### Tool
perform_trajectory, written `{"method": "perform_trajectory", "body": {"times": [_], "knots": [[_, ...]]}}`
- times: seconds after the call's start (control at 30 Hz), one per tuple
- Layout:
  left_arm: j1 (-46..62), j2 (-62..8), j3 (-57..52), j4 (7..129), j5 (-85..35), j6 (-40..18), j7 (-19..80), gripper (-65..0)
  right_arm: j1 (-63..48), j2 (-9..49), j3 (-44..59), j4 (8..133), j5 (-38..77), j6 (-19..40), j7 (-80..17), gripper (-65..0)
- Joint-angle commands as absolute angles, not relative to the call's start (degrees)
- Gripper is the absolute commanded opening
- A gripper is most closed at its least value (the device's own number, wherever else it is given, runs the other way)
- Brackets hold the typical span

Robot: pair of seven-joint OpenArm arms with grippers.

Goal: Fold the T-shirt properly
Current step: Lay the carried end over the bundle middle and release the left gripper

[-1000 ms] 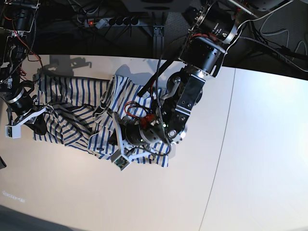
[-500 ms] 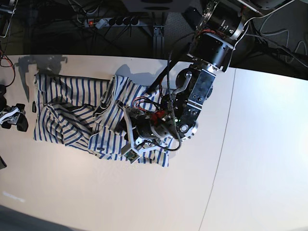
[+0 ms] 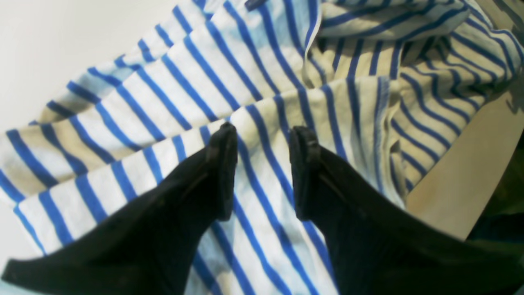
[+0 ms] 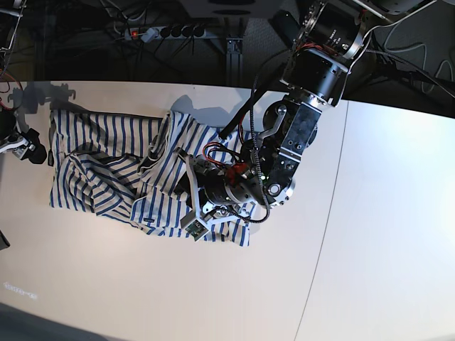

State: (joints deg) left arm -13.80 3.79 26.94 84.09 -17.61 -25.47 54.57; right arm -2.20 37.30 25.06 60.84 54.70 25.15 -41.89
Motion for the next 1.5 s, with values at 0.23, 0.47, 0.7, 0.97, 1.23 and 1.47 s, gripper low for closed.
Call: {"method": "perform_trajectory", "body": {"times": [0.23, 0.47, 0.7, 0.97, 1.23, 1.47], "knots": [[-15.1, 4.3, 26.9, 85.1, -18.2, -26.6, 53.4, -39.9, -1.4, 38.6, 19.5, 59.0, 60.4, 31.3, -42.5, -21.3], [-15.1, 4.3, 26.9, 85.1, -18.2, -26.6, 53.4, -39.9, -1.3, 35.2, 17.5, 58.9, 61.0, 31.3, -43.8, -21.3], [-15.1, 3.9, 26.9, 85.1, -18.2, -26.6, 53.4, -39.9, -1.3, 33.2, 17.5, 58.9, 61.5, 31.3, -45.5, -21.3], [-15.1, 3.6, 26.9, 85.1, -18.6, -26.4, 54.7, -39.9, -1.3, 33.1, 16.9, 58.9, 60.0, 31.3, -45.7, -21.3], [-15.1, 3.6, 26.9, 85.1, -19.0, -26.2, 55.9, -39.9, -1.3, 33.2, 9.3, 58.9, 59.9, 31.3, -46.4, -21.4], [-15.1, 3.6, 22.1, 85.1, -20.4, -26.2, 56.9, -39.9, -1.3, 33.2, 7.7, 58.9, 56.2, 31.3, -46.3, -23.4]]}}
